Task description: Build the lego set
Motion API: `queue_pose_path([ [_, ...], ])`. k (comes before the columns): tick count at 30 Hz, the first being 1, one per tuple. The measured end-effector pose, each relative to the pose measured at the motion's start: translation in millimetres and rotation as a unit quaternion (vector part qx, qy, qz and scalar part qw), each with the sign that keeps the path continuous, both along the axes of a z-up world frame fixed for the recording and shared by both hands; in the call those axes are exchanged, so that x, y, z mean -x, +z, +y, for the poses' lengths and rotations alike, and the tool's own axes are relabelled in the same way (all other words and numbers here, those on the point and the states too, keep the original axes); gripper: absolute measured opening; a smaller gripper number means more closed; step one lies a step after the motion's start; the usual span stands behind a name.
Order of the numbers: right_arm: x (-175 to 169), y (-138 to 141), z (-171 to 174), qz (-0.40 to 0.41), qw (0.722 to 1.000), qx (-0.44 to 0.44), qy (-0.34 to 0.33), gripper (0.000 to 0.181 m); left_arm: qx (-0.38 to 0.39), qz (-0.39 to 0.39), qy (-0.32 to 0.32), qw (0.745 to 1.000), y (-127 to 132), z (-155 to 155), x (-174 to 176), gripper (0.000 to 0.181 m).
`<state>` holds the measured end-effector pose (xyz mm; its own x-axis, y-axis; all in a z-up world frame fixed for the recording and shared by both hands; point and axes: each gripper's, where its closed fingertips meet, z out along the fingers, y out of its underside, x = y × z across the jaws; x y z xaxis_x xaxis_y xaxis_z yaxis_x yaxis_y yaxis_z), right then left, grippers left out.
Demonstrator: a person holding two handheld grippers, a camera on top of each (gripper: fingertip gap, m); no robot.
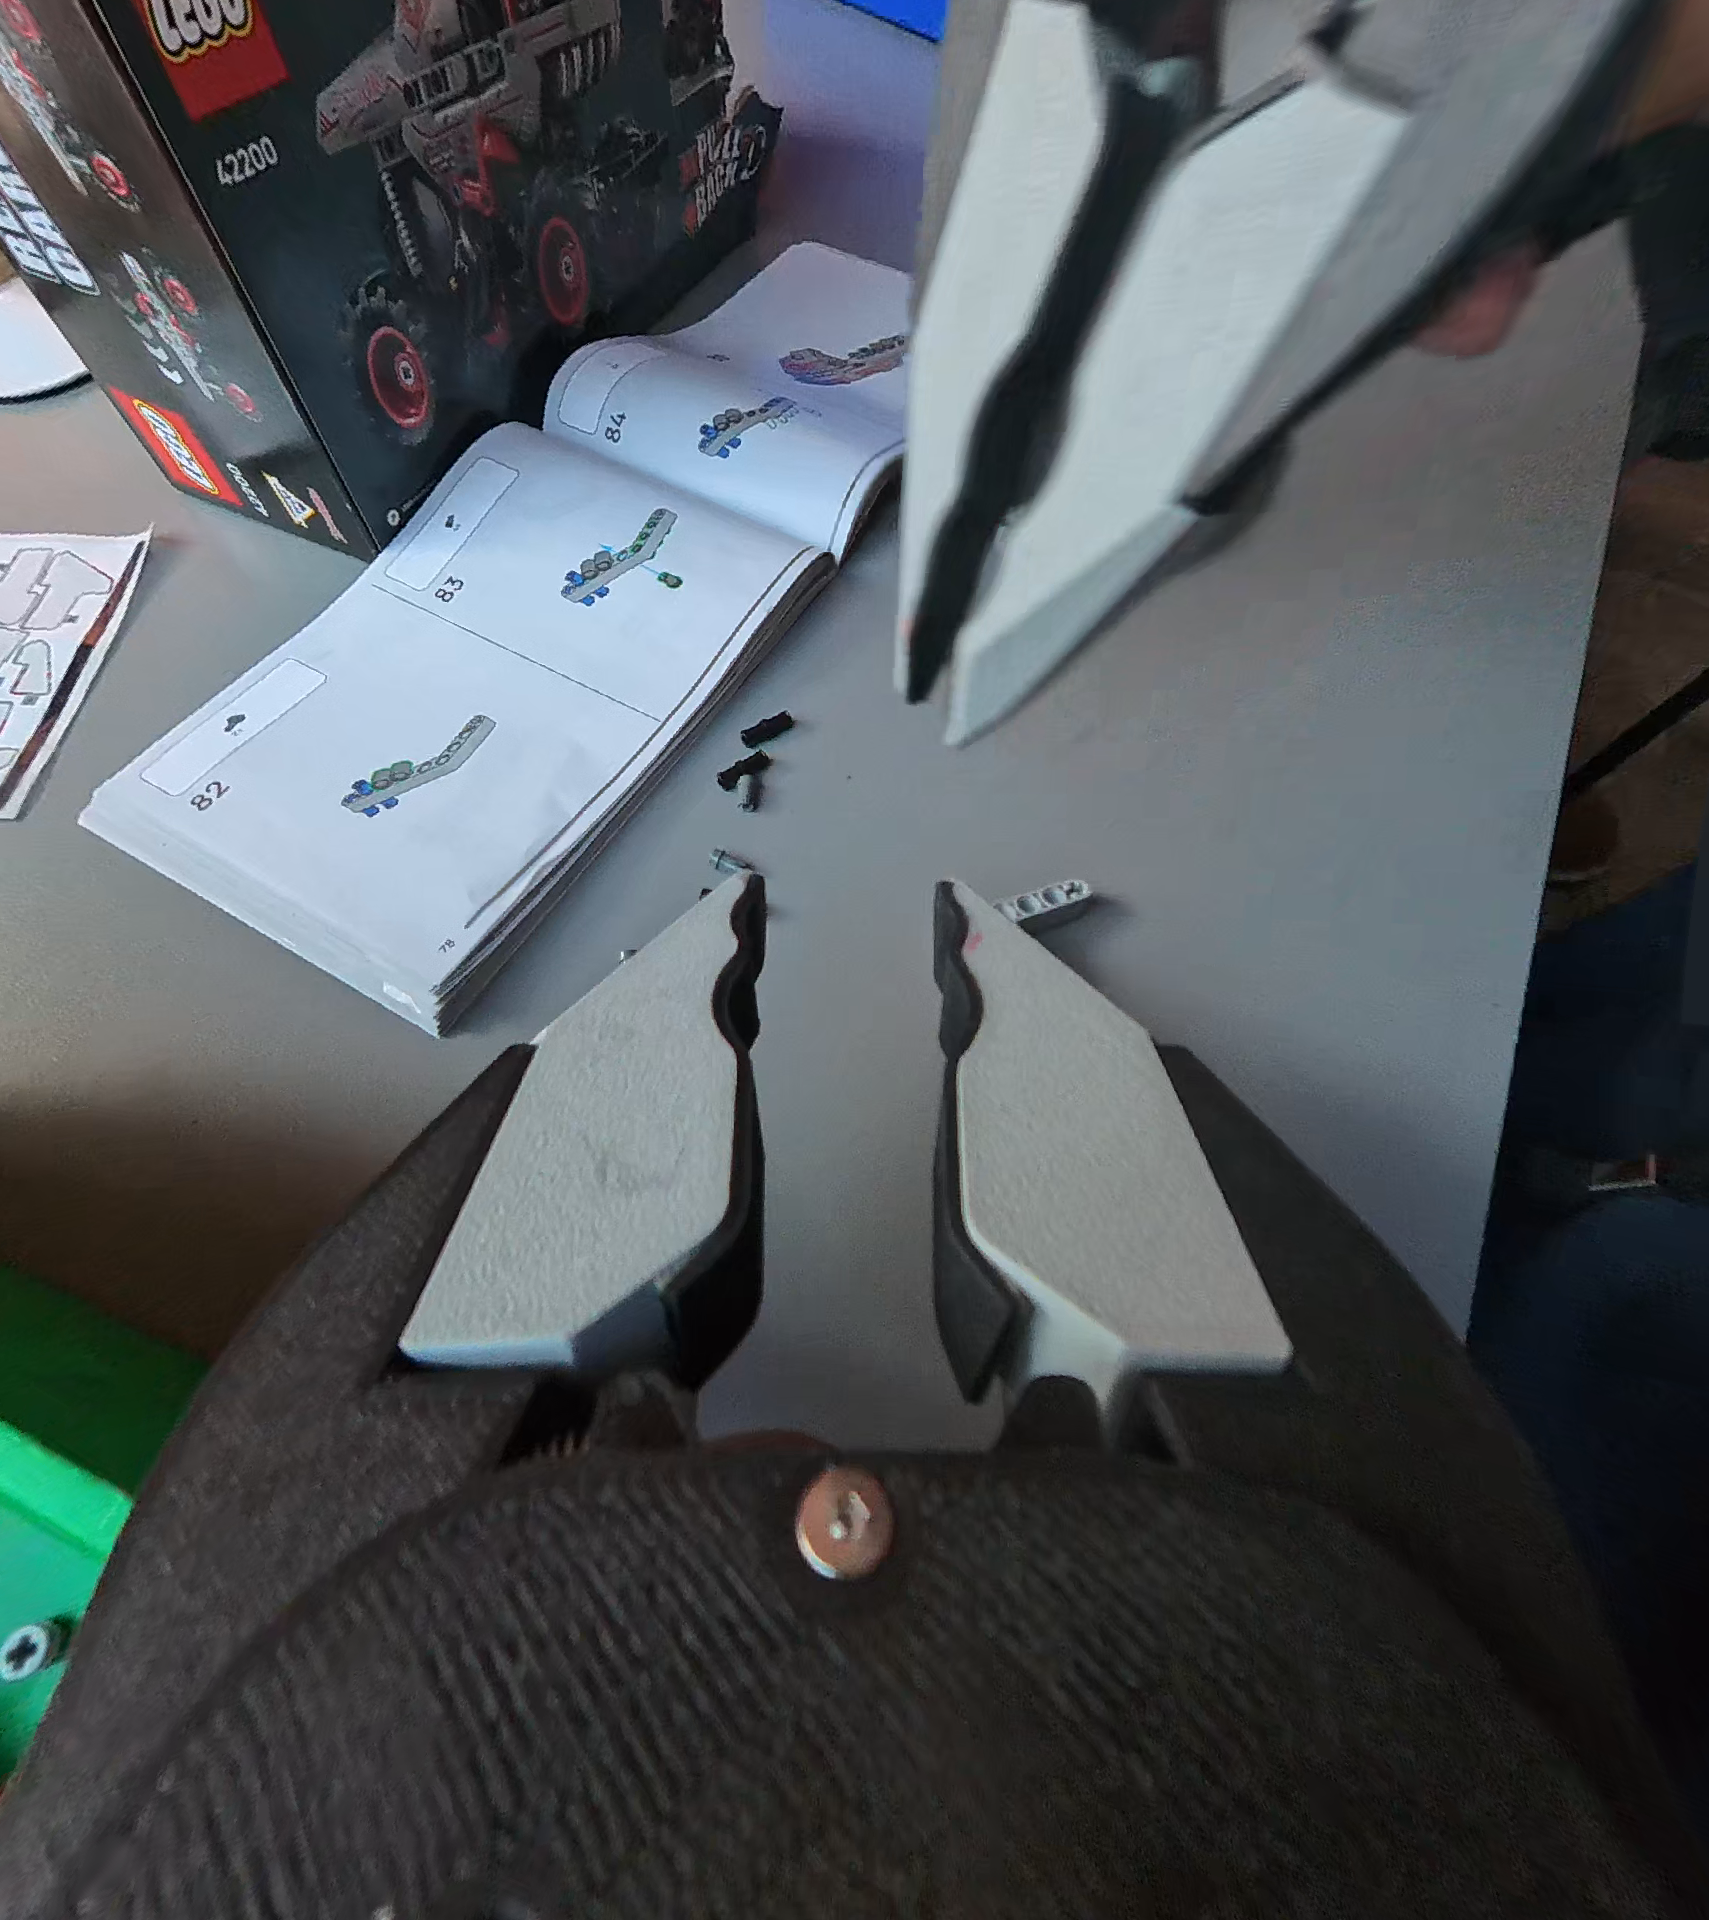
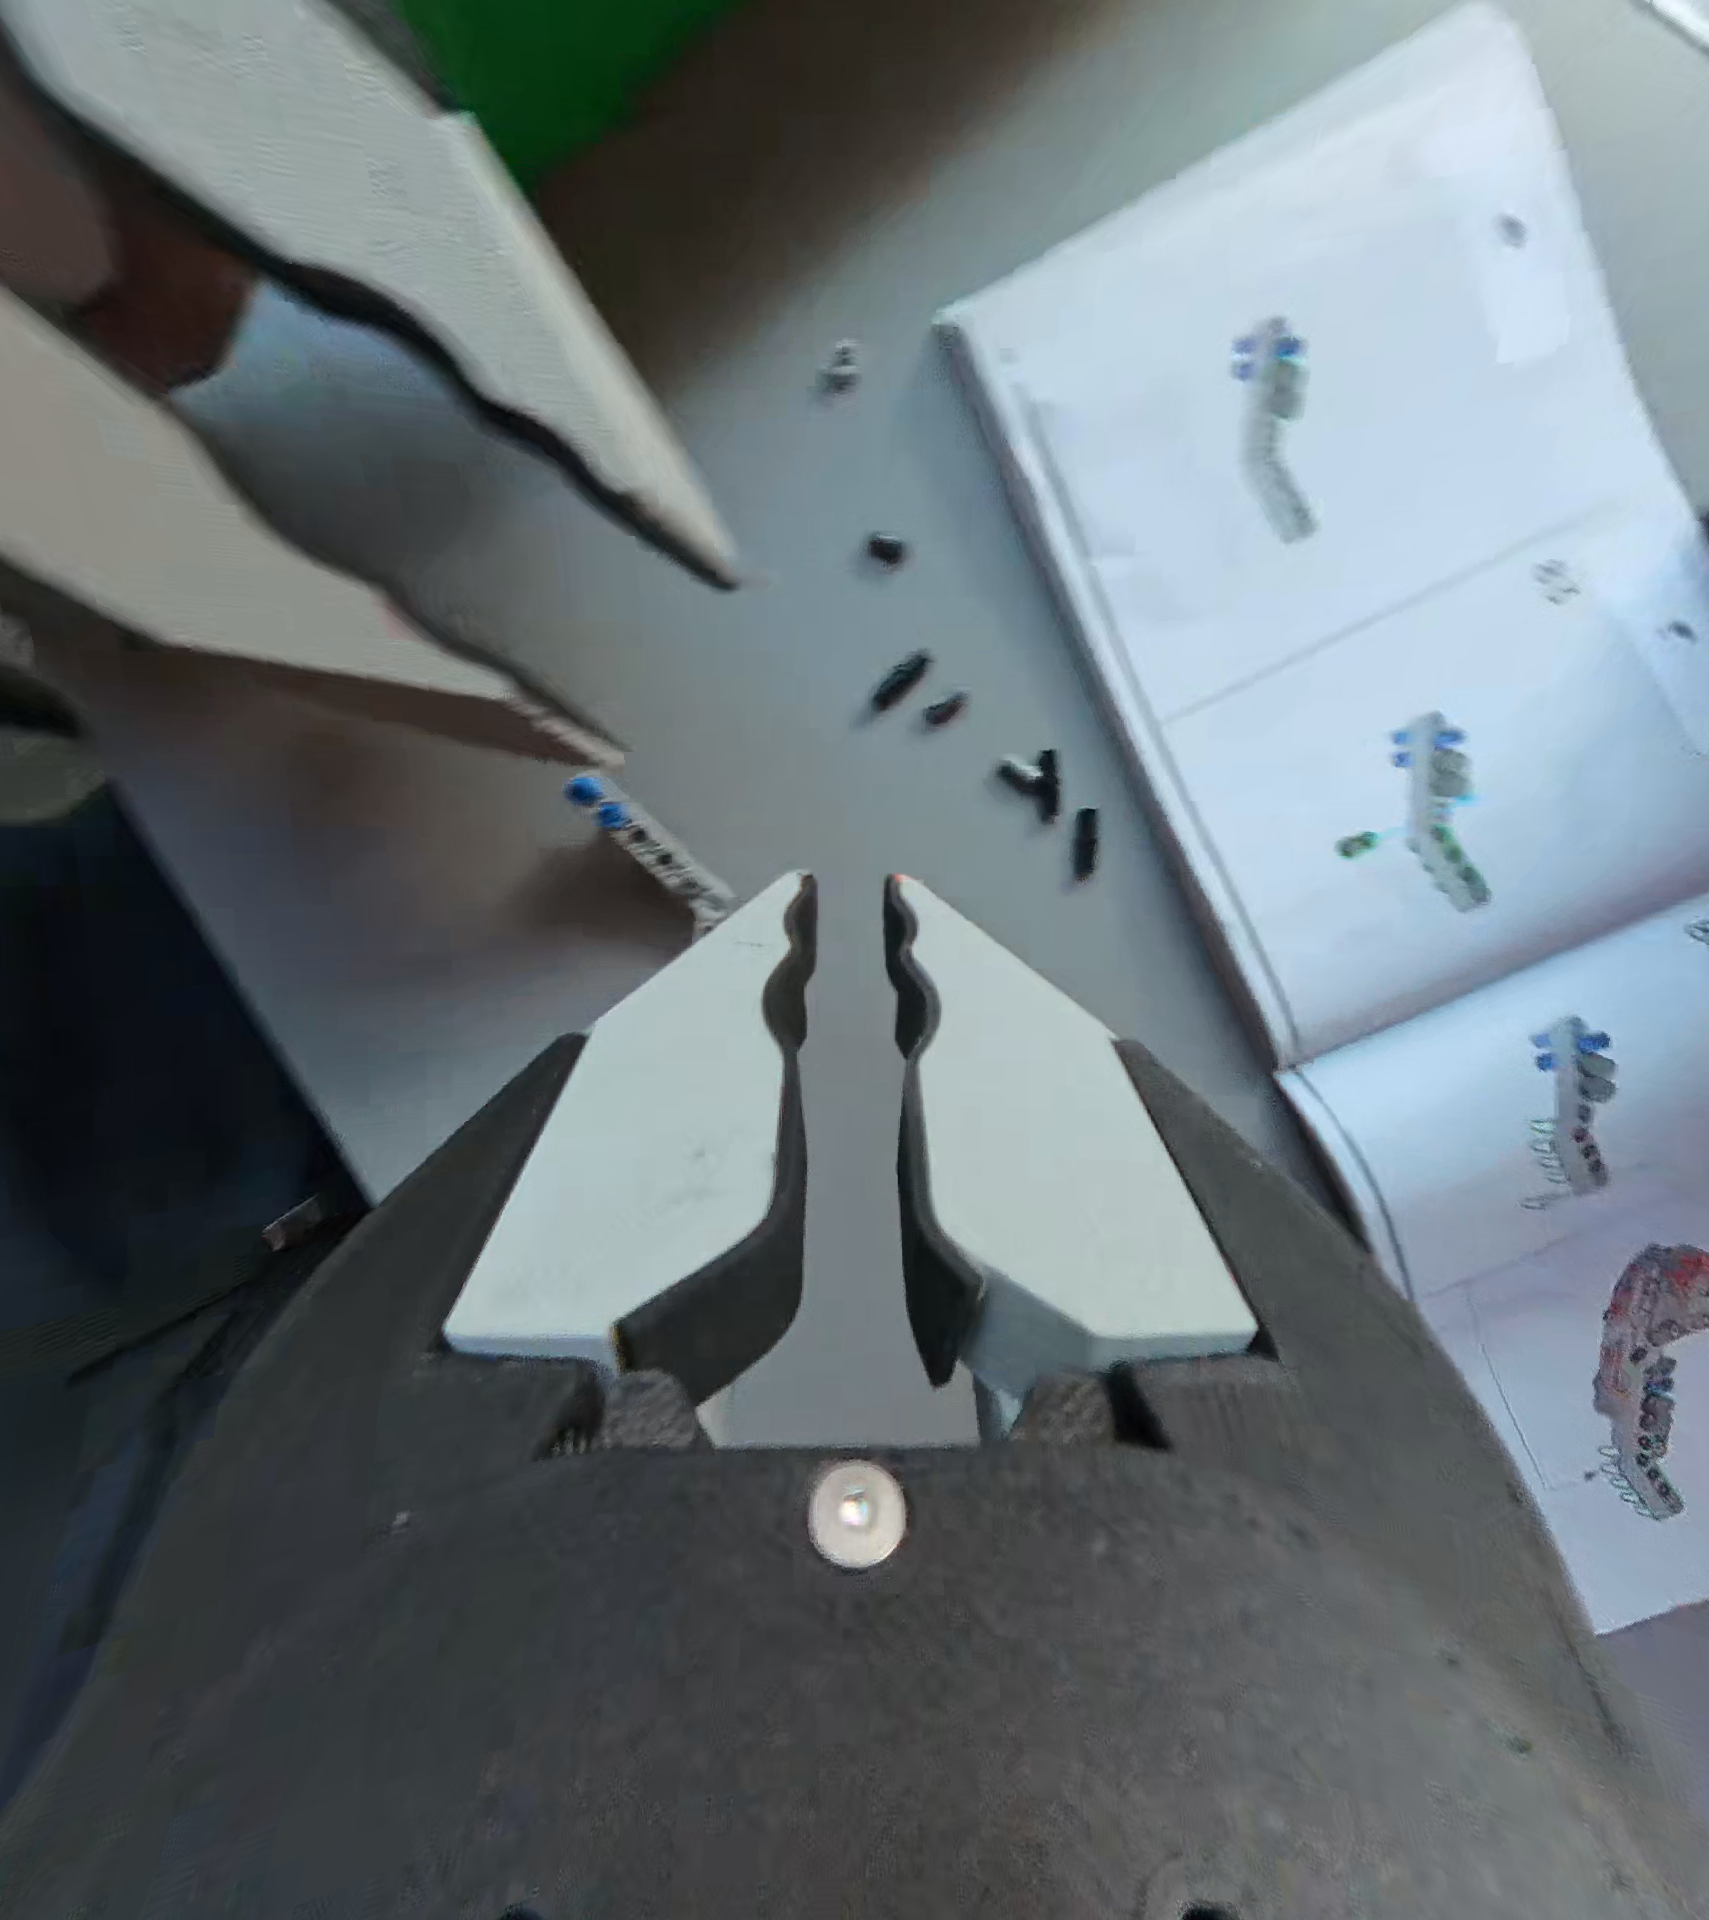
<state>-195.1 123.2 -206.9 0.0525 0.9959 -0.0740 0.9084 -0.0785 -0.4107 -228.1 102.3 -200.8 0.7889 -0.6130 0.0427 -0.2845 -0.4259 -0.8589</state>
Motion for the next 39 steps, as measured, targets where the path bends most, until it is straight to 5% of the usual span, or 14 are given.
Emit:
queue_pose_path([
  [9,-11.1,-23.4,80.6,0.103,0.989,0.032,-0.099,0.023,0.022,0.066,0.002,0.998,-9.1,17.4,-3.4,0.032],
  [15,-44.8,2.9,126.4,0.177,0.973,0.017,-0.145,0.034,0.026,0.086,-0.001,0.996,-11.7,25.7,-6.6,0.032],
  [24,-64.6,15.8,147.6,0.231,0.959,0.004,-0.166,0.031,0.03,0.081,0.003,0.996,-12.1,27.4,-9.3,0.032],
  [39,-47.8,0.8,130.7,0.229,0.962,0.039,-0.143,0.03,0.062,0.041,-0.051,0.996,-28.9,-26.1,-14.2,0.041],
])
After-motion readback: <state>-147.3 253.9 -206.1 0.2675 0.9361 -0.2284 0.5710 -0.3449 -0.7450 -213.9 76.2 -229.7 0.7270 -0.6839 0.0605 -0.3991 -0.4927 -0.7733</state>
